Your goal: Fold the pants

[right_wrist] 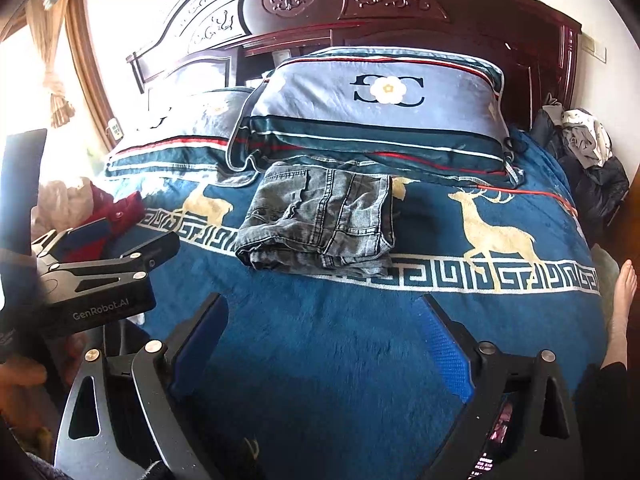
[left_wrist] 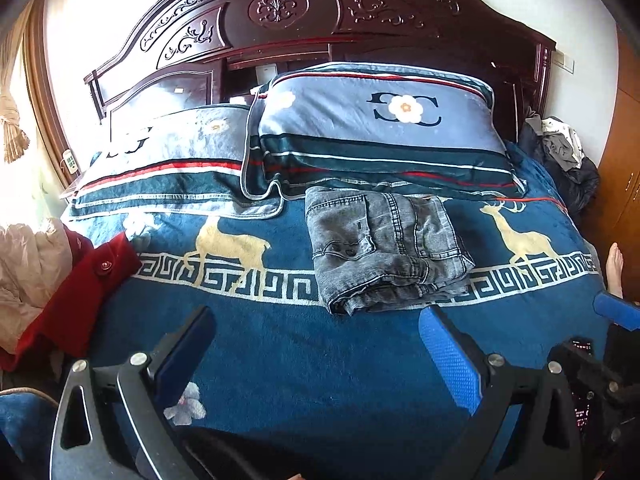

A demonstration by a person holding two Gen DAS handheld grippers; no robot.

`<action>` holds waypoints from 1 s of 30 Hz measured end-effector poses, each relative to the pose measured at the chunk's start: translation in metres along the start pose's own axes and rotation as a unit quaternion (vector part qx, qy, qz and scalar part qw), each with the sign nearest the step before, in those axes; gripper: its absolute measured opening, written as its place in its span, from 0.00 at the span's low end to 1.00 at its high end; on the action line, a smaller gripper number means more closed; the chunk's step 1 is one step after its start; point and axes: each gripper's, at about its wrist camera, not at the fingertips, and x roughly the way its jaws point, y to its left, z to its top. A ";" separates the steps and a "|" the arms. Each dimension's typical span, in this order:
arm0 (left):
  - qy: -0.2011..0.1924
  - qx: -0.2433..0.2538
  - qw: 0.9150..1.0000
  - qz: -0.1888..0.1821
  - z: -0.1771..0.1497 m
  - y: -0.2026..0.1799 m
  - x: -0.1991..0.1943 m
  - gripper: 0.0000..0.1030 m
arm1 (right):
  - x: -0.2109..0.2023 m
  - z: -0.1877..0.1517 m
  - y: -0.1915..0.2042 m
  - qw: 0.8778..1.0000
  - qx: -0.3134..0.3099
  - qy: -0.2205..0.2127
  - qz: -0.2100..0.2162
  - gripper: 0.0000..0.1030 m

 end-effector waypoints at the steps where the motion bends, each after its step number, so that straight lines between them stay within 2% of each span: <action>1: 0.000 0.000 1.000 -0.001 0.000 0.000 0.000 1.00 | 0.000 0.000 0.000 1.000 0.000 0.001 0.000 0.92; 30: 0.008 -0.002 1.000 0.001 -0.003 0.004 0.005 1.00 | -0.006 0.000 -0.005 1.000 0.004 -0.003 0.002 0.92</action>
